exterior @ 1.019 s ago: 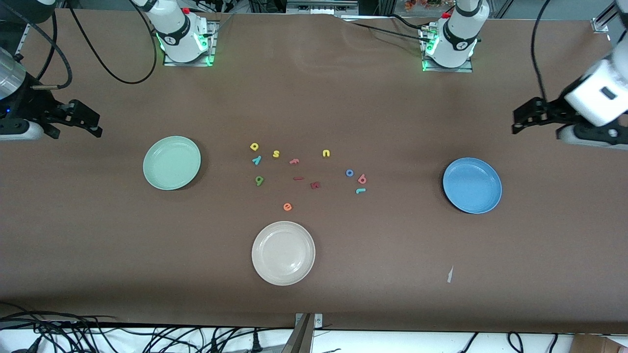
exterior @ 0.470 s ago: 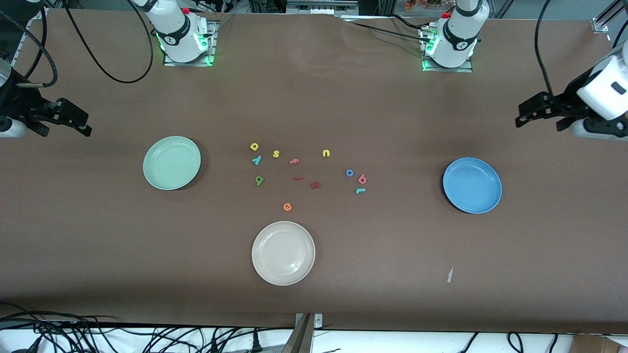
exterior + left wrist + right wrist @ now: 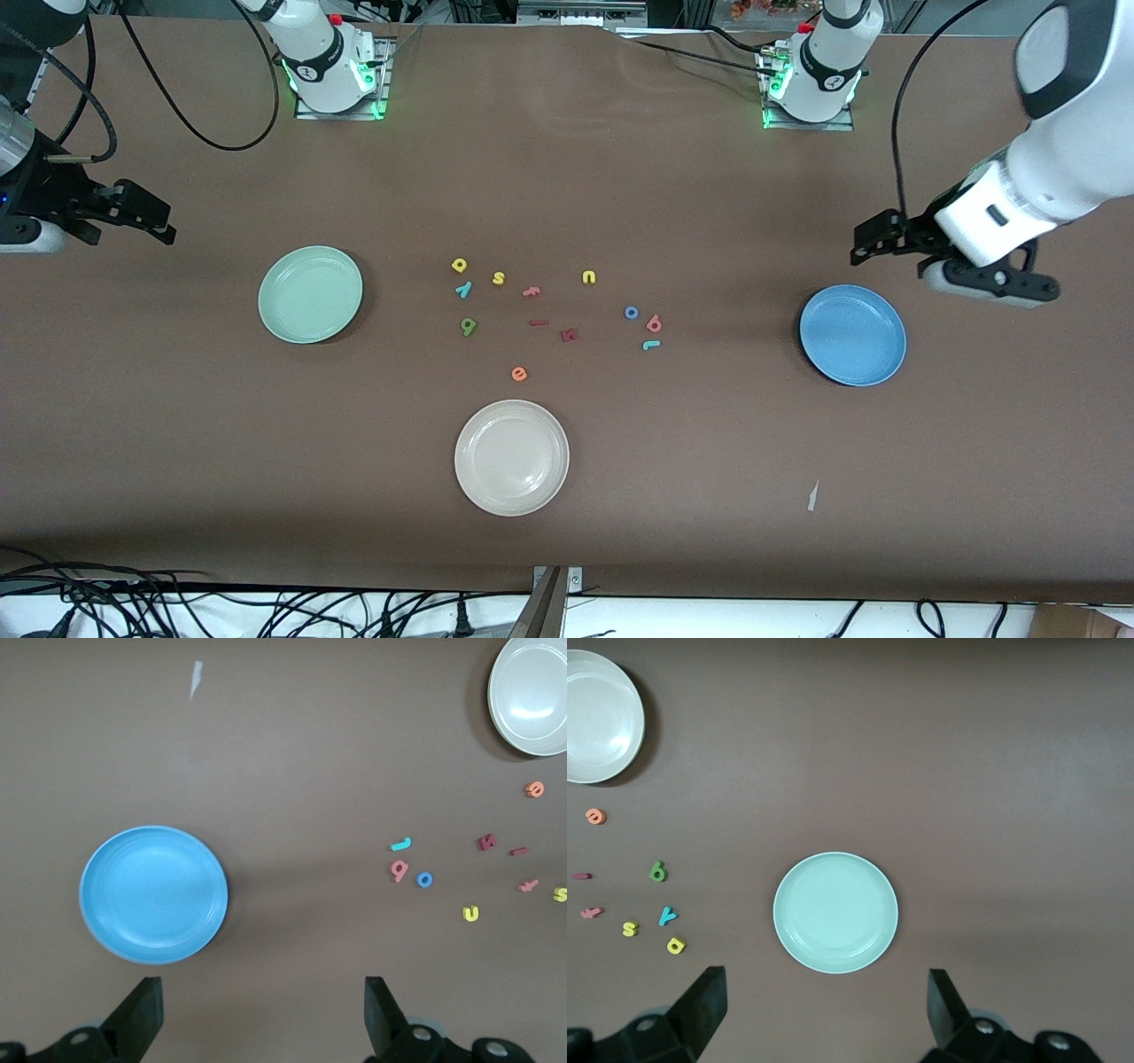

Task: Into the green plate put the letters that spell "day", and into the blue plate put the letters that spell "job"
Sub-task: 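Move both grippers down toward the scattered foam letters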

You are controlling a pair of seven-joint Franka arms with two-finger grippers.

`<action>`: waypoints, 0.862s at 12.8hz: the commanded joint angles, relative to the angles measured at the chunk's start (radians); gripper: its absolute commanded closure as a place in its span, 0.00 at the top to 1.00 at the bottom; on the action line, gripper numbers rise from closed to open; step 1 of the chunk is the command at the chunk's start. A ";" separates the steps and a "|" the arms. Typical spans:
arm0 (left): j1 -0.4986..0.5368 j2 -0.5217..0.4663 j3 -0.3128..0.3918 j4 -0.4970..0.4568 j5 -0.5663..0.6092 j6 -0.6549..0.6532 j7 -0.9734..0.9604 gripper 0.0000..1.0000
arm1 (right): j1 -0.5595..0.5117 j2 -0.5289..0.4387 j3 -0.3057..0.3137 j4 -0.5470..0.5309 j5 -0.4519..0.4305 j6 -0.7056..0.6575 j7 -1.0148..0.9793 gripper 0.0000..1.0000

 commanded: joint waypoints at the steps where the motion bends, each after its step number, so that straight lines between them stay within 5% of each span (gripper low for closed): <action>1: -0.050 0.032 0.008 -0.061 -0.023 0.105 0.002 1.00 | -0.001 -0.010 -0.002 -0.005 0.010 -0.013 0.016 1.00; 4: -0.136 0.109 0.008 -0.063 -0.023 0.171 0.000 1.00 | 0.002 -0.014 0.008 -0.006 -0.007 -0.061 0.023 1.00; 11: -0.329 0.305 0.008 -0.060 -0.019 0.342 0.003 1.00 | 0.123 0.162 0.018 -0.031 0.007 0.006 0.289 1.00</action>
